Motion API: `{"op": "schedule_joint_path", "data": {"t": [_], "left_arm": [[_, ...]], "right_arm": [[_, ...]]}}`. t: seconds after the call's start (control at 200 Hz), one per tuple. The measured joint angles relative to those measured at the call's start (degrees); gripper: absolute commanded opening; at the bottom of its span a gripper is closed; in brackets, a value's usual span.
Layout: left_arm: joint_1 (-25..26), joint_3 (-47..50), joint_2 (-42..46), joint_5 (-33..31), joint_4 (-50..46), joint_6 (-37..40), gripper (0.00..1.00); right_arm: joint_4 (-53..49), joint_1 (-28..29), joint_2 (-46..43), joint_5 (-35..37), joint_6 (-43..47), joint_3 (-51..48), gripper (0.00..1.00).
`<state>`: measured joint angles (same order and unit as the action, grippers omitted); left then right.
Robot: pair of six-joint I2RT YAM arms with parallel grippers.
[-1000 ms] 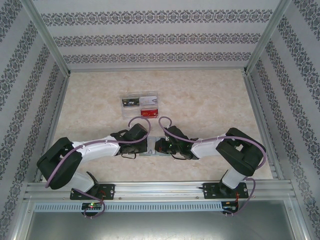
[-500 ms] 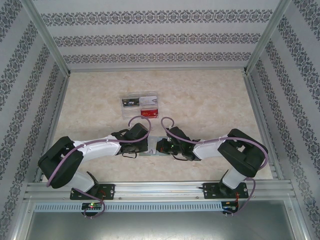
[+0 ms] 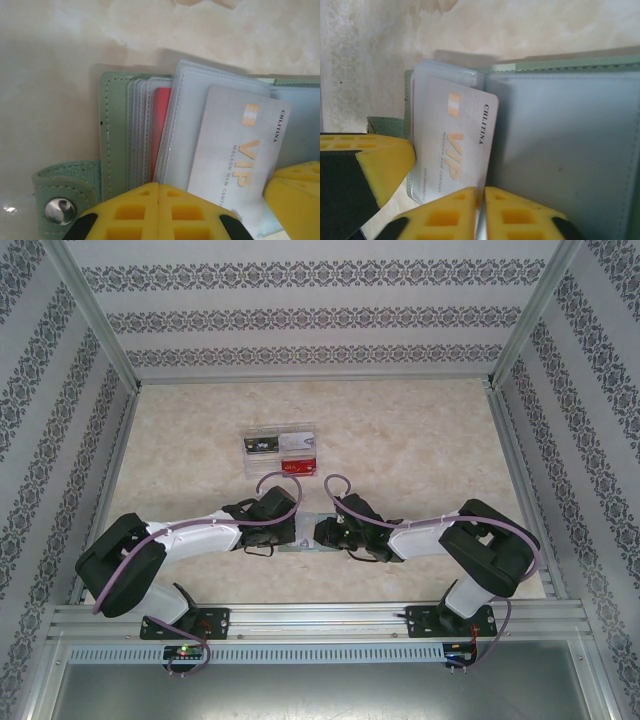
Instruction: Take the credit cards out of the card holder
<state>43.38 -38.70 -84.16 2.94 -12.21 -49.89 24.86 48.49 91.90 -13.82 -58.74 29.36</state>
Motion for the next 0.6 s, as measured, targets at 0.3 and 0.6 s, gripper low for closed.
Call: {"op": "schedule_joint_path", "data": {"t": [0.3,0.6], "left_arm": [[0.0,0.37,0.28,0.02,0.44,0.0,0.0],[0.0,0.48,0.42,0.02,0.57,0.0,0.0]], "right_arm": [[0.26,0.02,0.74,-0.46,0.39,1.07,0.22],[0.26,-0.17,1.18,-0.66,0.39,1.29,0.03]]}}
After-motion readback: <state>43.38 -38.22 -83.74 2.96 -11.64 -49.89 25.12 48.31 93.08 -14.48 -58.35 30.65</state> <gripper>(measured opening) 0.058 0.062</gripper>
